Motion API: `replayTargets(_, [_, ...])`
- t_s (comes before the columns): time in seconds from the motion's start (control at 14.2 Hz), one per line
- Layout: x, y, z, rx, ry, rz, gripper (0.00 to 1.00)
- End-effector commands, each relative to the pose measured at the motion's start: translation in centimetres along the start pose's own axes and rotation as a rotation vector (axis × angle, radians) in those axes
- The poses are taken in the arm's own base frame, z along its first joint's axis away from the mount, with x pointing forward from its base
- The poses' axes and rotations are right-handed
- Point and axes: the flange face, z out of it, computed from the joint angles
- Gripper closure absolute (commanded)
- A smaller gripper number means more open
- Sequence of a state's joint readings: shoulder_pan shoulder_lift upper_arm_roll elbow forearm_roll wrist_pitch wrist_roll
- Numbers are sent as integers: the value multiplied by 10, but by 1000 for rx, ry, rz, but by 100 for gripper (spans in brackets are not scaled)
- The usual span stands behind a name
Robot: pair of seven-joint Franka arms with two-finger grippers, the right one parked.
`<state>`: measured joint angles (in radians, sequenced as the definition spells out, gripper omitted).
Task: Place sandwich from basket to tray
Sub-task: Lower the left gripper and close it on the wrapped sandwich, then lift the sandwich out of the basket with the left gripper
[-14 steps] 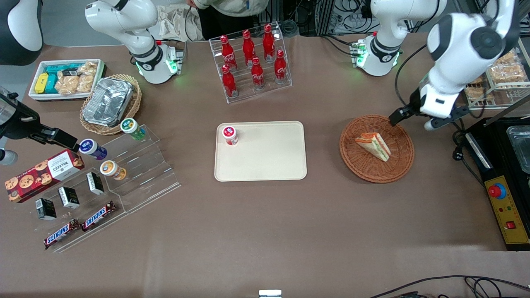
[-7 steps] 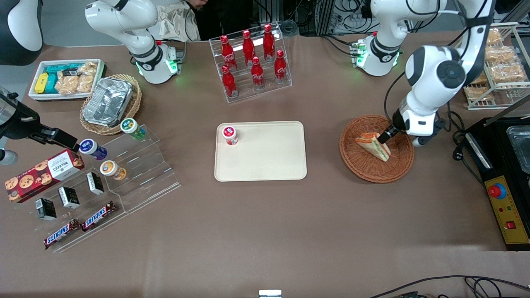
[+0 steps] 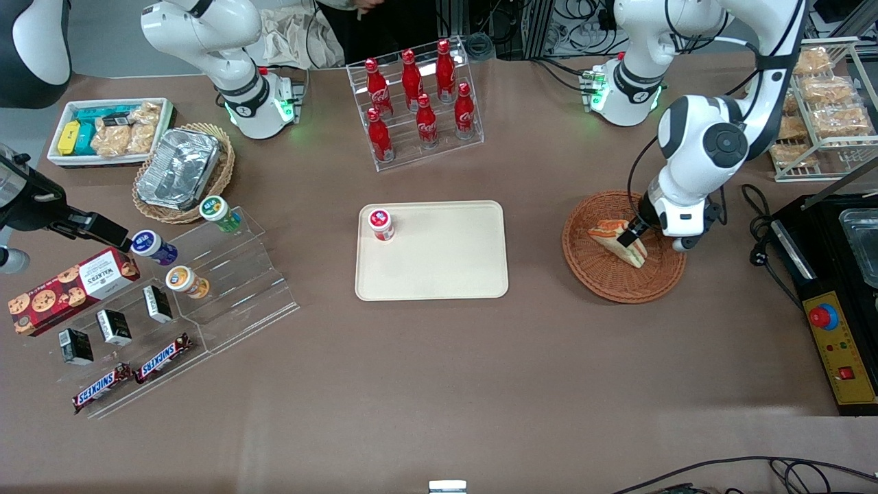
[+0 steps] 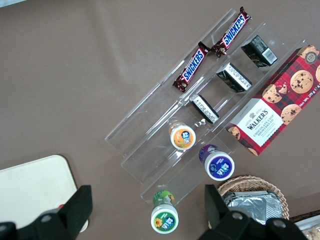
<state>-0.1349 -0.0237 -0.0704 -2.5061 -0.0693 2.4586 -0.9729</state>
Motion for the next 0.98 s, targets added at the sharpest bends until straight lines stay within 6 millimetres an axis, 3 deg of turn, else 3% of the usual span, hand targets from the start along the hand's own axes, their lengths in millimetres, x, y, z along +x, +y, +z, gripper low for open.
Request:
replayTargets(0.0, [-9, 5, 9, 2, 4, -52, 0])
replayTargets(0.35, [-11, 2, 31, 2, 6, -55, 1])
replayTargets(0.49, [-10, 2, 43, -4, 10, -56, 7])
replayTargets(0.63, [-9, 1, 42, -5, 10, -73, 27])
replayTargets(0.77, [-6, 3, 36, -12, 14, -106, 62])
replayTargets(0.91, [-3, 4, 27, -4, 9, -104, 74])
